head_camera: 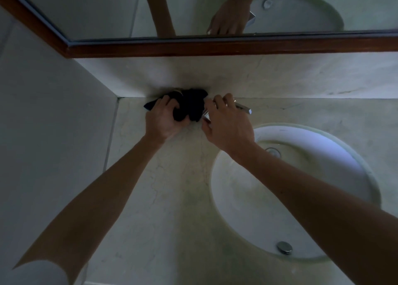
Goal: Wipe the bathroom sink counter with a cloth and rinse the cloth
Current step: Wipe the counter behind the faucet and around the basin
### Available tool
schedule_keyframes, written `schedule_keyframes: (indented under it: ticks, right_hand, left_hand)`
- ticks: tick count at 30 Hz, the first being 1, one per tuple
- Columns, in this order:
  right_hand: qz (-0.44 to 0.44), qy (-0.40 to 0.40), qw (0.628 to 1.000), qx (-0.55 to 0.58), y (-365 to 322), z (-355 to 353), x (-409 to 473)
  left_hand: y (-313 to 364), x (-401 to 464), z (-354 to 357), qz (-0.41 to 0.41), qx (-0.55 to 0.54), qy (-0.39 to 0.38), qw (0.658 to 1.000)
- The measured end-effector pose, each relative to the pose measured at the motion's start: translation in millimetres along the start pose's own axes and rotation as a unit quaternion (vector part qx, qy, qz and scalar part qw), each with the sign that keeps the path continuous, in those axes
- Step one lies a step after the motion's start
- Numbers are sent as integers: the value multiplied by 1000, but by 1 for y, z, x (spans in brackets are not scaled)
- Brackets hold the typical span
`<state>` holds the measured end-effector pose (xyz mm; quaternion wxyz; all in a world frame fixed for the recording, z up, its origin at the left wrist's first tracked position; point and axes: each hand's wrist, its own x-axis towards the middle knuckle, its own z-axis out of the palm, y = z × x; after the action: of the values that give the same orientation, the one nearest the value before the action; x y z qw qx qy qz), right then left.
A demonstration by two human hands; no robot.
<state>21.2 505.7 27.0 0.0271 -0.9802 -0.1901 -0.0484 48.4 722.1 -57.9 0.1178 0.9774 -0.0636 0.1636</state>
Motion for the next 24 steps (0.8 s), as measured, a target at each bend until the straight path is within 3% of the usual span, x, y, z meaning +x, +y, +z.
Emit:
schedule_keyframes:
  ticks: [6,11,14,18,24]
  right_hand:
    - [-1,4,999,40,0,5,1]
    - [-2,22,999,42,0,4,0]
    - [-2,26,999,41,0,4,-1]
    - [-3,26,999,35,0,4,-1]
    - [1,31,999,37,-1,4,-1]
  left_hand:
    - [36,18,12,-15,-12,32,999]
    - [61,34,28,36,-121,-90,988]
    - [52,32,14,72,-169,-106,977]
    - [24,3,-1,42,-95,-48,993]
    - [41,17,16,23,-140,-112,983]
